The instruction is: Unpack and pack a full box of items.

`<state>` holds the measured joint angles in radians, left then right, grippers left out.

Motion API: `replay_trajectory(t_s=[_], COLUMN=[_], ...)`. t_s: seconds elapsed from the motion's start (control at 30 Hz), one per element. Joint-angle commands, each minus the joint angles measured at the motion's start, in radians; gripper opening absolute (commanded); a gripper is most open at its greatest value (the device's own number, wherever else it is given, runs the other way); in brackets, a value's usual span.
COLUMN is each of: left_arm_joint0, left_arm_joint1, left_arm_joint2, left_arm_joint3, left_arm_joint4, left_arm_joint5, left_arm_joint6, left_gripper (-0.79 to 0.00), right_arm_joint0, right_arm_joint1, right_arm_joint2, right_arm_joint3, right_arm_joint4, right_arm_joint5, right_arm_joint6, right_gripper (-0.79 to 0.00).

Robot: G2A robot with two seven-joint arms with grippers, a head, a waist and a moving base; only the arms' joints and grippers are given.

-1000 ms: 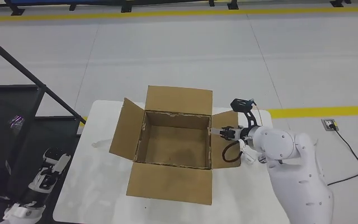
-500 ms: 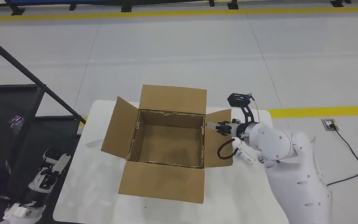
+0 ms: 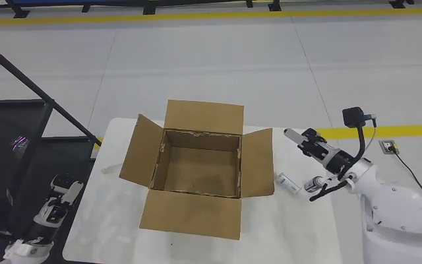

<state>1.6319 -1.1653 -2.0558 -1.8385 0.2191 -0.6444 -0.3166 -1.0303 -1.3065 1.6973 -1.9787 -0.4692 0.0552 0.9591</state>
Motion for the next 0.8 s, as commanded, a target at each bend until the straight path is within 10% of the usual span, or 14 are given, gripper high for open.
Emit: replay_trajectory(t_s=[0.0,0.37,0.77], left_arm_joint0=[0.000,0.000,0.000], left_arm_joint1=[0.000,0.000,0.000], left_arm_joint2=[0.000,0.000,0.000], left_arm_joint3=[0.000,0.000,0.000], left_arm_joint4=[0.000,0.000,0.000], left_arm_joint5=[0.000,0.000,0.000], left_arm_joint6=[0.000,0.000,0.000], left_gripper=[0.000,0.000,0.000], right_arm_joint0=[0.000,-0.005,0.124], right_arm_joint1=[0.000,0.005,0.060], right_arm_joint2=[0.000,-0.019,-0.077], right_arm_joint3=[0.000,-0.013,0.208], right_arm_joint4=[-0.026,-0.108,-0.459], right_arm_joint5=[0.000,-0.025,-0.409], right_arm_joint6=[0.000,-0.004,0.157], right_gripper=[0.000,0.000,0.000])
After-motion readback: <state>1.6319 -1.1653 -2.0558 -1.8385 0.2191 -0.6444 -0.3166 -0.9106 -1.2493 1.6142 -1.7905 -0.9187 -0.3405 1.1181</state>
